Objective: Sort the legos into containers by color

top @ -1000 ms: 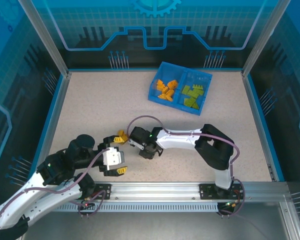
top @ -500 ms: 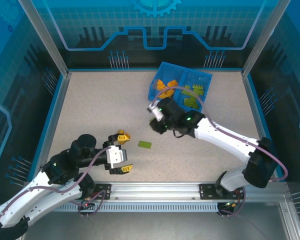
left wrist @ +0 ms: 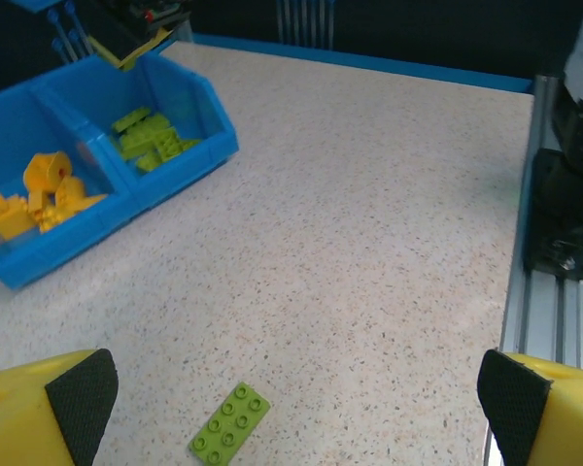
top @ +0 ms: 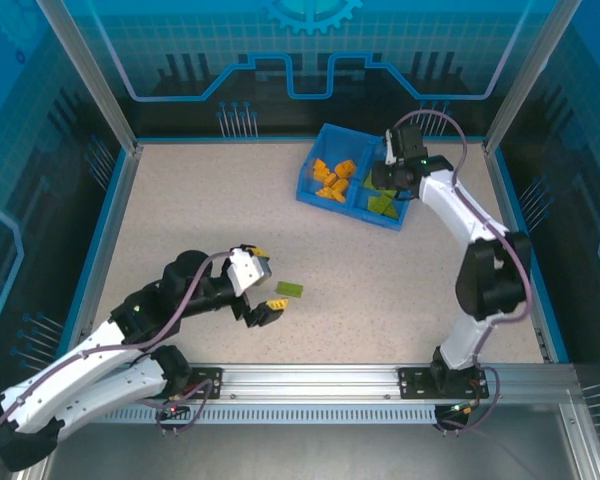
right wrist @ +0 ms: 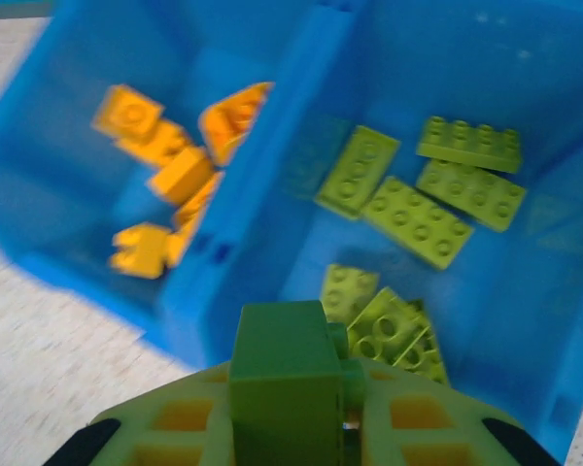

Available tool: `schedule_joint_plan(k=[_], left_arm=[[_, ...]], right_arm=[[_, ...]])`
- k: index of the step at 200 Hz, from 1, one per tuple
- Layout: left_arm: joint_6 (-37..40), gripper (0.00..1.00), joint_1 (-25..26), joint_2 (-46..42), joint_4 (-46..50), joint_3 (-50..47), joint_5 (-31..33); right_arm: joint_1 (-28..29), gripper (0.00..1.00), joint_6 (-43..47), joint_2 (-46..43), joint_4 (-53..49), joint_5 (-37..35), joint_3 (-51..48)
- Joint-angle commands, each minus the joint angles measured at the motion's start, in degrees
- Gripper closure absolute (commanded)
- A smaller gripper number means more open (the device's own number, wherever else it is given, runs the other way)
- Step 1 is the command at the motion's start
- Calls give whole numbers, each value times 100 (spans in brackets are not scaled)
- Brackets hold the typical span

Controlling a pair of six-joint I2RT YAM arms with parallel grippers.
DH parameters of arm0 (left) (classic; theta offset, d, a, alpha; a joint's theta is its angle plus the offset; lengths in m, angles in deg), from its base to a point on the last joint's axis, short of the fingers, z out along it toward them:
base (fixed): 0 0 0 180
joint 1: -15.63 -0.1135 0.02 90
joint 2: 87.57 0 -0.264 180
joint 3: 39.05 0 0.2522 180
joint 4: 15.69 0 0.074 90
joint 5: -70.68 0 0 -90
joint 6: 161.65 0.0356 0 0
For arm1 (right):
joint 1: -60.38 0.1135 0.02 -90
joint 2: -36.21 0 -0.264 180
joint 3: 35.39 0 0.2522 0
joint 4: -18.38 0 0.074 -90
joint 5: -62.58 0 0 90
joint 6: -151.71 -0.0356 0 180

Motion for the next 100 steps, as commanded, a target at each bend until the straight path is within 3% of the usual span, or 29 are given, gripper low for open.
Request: schedule_joint_plan(k=[1,26,50,73,100], left_arm=[[-1018,1,-15,169,97,332,751],[-1981,1,-135,348,411,522,1237],[-2800,1,-228,665,1108,926,1639],[-3103,1,-255,1090,1679,1267,1711],[-3443,1,-260,1536,1454,1209,1493]], right_arm=[[-146,75,-133,733,-431,-49,827],[-299,74,-175,1601,-872,-102,1909],[-367,66,-202,2159,-1352,-144,2818],[-384,59,-147,2256,-1565,-106,3241],[-382,57,-77,2026,-1609,23,3257]])
